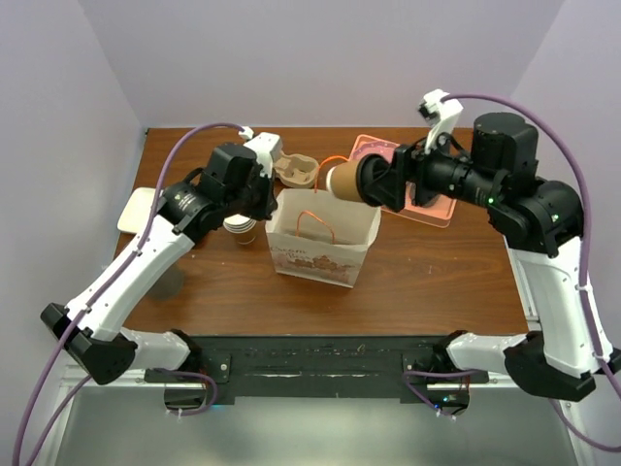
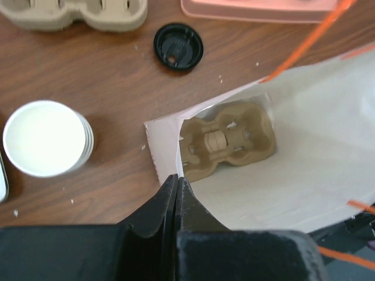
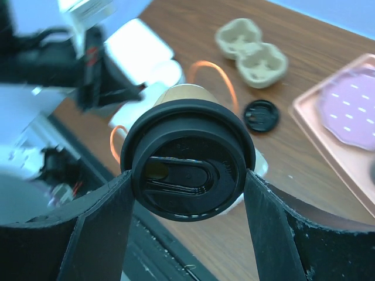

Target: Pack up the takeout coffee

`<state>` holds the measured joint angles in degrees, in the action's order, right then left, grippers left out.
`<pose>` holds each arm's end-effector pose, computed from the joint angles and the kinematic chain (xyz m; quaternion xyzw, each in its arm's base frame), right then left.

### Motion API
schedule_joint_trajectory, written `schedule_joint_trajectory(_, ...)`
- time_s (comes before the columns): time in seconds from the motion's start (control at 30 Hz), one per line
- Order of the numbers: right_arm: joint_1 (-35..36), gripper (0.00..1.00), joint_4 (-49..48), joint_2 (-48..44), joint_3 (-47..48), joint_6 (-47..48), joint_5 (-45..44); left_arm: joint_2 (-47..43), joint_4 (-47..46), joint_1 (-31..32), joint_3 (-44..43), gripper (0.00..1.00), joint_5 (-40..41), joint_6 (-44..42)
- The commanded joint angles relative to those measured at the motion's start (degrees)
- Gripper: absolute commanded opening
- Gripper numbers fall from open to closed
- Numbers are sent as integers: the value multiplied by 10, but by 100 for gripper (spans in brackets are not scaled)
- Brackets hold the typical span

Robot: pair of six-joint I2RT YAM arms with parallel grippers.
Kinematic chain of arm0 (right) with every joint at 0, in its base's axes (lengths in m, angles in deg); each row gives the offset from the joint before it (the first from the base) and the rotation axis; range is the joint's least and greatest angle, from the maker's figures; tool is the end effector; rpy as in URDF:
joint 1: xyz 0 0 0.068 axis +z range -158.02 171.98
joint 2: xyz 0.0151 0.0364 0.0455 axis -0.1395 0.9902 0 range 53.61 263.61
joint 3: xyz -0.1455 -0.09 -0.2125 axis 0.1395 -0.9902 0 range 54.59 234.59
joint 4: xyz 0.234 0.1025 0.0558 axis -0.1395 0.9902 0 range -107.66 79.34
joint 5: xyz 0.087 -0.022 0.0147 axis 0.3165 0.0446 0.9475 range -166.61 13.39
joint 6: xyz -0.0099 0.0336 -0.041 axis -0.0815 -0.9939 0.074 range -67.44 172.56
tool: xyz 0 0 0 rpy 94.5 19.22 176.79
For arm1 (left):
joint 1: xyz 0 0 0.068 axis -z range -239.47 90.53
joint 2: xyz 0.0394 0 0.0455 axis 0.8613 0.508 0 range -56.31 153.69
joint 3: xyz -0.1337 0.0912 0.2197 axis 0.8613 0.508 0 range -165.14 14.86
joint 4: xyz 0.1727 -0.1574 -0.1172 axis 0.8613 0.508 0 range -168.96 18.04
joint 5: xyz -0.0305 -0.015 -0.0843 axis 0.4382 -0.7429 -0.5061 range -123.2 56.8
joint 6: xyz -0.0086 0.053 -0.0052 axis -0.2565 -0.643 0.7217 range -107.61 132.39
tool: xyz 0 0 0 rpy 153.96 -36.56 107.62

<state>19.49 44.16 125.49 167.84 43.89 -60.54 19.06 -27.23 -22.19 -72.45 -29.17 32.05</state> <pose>0.1583 0.0936 0.5335 -0.2118 0.7893 0.2845 0.5012 0.2122 -0.1583 0.4082 0.1238 0.8966 -0.1742 0.3879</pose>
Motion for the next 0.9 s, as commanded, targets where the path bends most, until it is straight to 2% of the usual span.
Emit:
schedule_joint_trajectory(0.0,81,27,-44,19,-15,28,18,-47,-158,-22,49,0,-56,-66)
schedule_joint_trajectory(0.07,129,24,24,55,23,47,-62,-70,-179,-21,77,0,-80,-74)
schedule_joint_trajectory(0.13,163,24,53,66,29,56,-105,-105,-209,-22,114,0,-91,-79)
schedule_joint_trajectory(0.27,251,23,61,63,0,49,-199,-164,-260,-21,180,0,-122,-65)
schedule_joint_trajectory(0.47,329,22,76,76,-22,58,-325,-210,-295,-22,233,0,-170,-50)
schedule_joint_trajectory(0.7,350,22,45,87,-96,113,-385,-234,-311,-21,272,0,-190,-55)
schedule_joint_trajectory(0.87,353,21,27,82,-130,129,-388,-245,-309,-21,283,2,-191,-50)
